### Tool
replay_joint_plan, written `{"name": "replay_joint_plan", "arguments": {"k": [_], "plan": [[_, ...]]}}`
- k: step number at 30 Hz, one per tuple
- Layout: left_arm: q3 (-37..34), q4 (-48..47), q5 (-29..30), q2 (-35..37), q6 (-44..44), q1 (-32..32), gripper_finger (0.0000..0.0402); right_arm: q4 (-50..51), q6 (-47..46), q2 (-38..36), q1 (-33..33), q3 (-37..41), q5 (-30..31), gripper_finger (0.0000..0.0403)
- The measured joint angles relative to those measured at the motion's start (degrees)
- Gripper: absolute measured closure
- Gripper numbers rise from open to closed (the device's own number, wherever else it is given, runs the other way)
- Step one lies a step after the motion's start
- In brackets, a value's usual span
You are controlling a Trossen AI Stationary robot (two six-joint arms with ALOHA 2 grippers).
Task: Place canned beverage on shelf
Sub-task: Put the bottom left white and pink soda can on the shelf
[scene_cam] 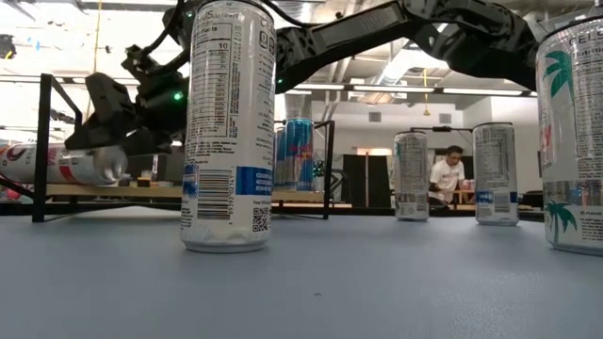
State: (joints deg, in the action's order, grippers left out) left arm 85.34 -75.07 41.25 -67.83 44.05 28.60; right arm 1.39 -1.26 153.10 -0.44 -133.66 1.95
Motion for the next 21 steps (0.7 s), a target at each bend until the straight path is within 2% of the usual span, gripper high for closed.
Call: {"name": "replay_joint_plan", "arguments": {"k": [6,13,21], "plan": [[0.0,0.0,0.0,0.0,0.0,0.0,0.0381,2.3,-0.3,0.0,-0.2,0.0,-0.5,0.0130],[0.0,0.0,0.0,0.0,0.2,0.0,0.0381,5.9,-0.4,-0.2,-0.4,-0.2,-0.5,0.0203],[0.0,0.0,0.0,0.0,0.2,0.0,0.0381,17.7,-0.3,-2.8,-0.2,-0.3,-0.5,0.0206]]}}
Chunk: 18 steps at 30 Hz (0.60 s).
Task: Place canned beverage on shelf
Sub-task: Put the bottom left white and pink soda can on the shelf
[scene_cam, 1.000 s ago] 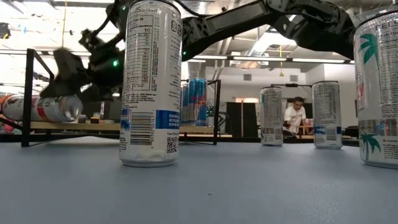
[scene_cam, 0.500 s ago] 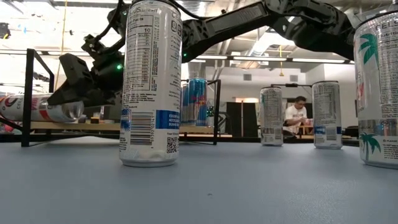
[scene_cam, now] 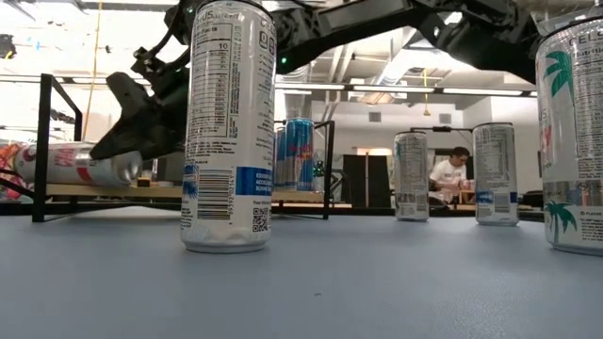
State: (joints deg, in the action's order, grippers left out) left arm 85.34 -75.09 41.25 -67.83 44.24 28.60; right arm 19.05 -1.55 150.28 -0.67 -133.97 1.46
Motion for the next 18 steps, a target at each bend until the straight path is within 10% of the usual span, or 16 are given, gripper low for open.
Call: {"name": "replay_joint_plan", "arguments": {"k": [18], "plan": [[0.0,-0.3,1.6,-0.6,2.7,0.0,0.0350,23.4,-1.6,-3.7,-0.1,0.4,0.8,0.0208]]}}
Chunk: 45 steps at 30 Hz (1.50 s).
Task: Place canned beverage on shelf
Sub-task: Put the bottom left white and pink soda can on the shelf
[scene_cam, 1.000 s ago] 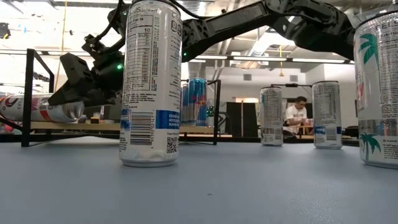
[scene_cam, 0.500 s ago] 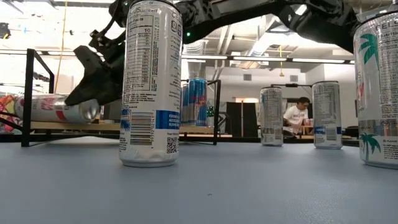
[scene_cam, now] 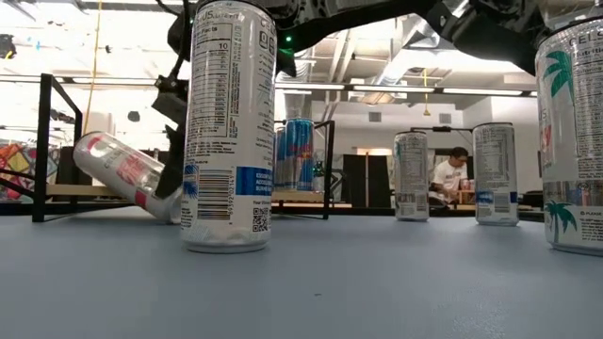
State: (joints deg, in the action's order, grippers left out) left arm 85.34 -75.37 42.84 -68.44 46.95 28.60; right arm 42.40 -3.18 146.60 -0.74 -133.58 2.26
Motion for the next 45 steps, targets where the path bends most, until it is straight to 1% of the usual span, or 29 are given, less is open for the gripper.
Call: {"name": "replay_joint_plan", "arguments": {"k": [8,11,12,15,17,19,22,26,29,32,36,41,43,45], "plan": [[0.0,-0.3,0.6,-0.1,0.9,0.1,0.0319,0.4,0.4,0.0,0.5,0.0,0.5,0.0210],[0.0,-0.6,1.4,-0.1,-0.1,1.5,0.0302,0.8,0.4,0.0,0.6,-0.1,0.8,0.0209],[0.0,-1.3,1.9,-0.1,0.8,2.4,0.0294,0.9,0.4,0.0,0.6,-0.1,0.8,0.0208],[-0.6,-5.3,2.2,0.0,7.2,5.2,0.0263,0.9,0.4,-0.1,0.7,-0.1,0.8,0.0208],[-3.0,-6.4,2.1,0.1,12.8,6.9,0.0236,0.9,0.5,-0.1,0.7,-0.1,0.6,0.0209],[-6.4,-6.1,2.2,0.1,16.9,8.7,0.0208,0.7,0.5,-0.1,0.7,-0.1,0.0,0.0209],[-11.4,-4.6,4.8,0.1,22.5,10.8,0.0169,-0.6,0.7,-0.1,0.6,-0.1,-0.6,0.0210],[-15.6,-3.3,7.3,0.1,28.5,11.2,0.0140,-1.6,0.6,-0.1,0.7,-0.1,-0.7,0.0213],[-16.9,-3.7,12.0,0.9,34.1,13.2,0.0134,-2.2,0.2,-0.2,0.7,-0.1,-0.7,0.0213],[-17.3,-3.9,18.9,2.5,39.0,16.9,0.0133,-3.1,-0.5,-0.5,0.9,-0.1,-0.7,0.0213],[-17.3,-3.7,25.8,3.7,42.2,21.8,0.0132,-4.5,-1.1,-0.8,1.5,-0.1,-0.7,0.0213],[-17.3,-3.6,34.5,4.0,45.6,26.4,0.0132,-0.6,-0.9,-4.1,2.0,-0.1,-0.9,0.0213],[-17.3,-3.7,37.1,4.1,45.7,27.7,0.0132,0.2,-0.6,-5.8,2.1,-0.1,-0.8,0.0213],[-17.3,-3.6,38.5,4.0,45.8,28.4,0.0132,0.2,-0.5,-7.3,1.7,-0.2,-0.7,0.0213]]}}
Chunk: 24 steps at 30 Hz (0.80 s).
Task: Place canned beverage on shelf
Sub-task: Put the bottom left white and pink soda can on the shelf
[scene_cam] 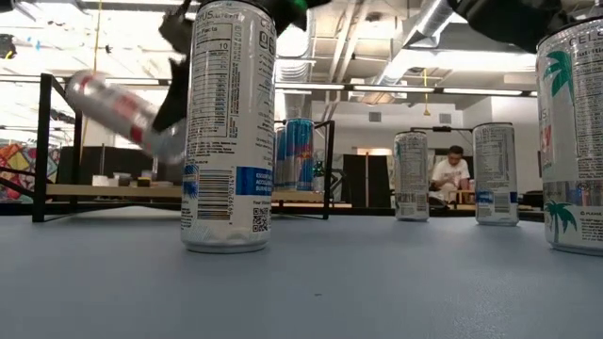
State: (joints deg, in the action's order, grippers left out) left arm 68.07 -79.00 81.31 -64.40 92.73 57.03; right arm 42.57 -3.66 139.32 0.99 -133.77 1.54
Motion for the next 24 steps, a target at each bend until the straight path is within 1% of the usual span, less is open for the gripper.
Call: {"name": "replay_joint_plan", "arguments": {"k": [2,5,7,9,12,15,19,21,24], "plan": [[0.0,0.0,1.3,0.0,0.0,0.5,0.0132,1.7,-0.5,-1.2,-0.3,0.0,0.1,0.0213],[0.0,0.0,5.4,-0.1,-0.8,1.9,0.0132,1.8,-0.3,-2.8,-0.5,0.1,0.4,0.0213],[0.0,-0.4,7.4,0.0,-2.7,3.1,0.0132,1.7,0.8,-4.4,-0.5,0.1,0.7,0.0213],[0.0,-2.4,6.2,0.8,-4.4,3.8,0.0132,2.4,1.8,-6.9,-0.8,0.1,0.6,0.0213],[0.0,-5.8,1.3,3.3,-4.8,3.4,0.0132,4.3,2.4,-10.7,-0.7,0.0,0.5,0.0213],[0.0,-6.1,1.0,5.9,-7.3,2.1,0.0132,6.6,3.6,-13.8,-0.3,0.0,0.9,0.0213],[0.9,-6.1,0.3,10.3,-14.7,1.1,0.0132,12.9,4.0,-18.0,-0.1,0.0,4.9,0.0213],[1.2,-6.1,-0.2,12.2,-17.1,0.6,0.0132,17.2,3.6,-19.7,-0.1,0.0,5.8,0.0213],[1.2,-6.1,-2.4,14.8,-19.9,-0.7,0.0132,20.0,3.0,-21.6,0.9,0.0,8.1,0.0213]]}}
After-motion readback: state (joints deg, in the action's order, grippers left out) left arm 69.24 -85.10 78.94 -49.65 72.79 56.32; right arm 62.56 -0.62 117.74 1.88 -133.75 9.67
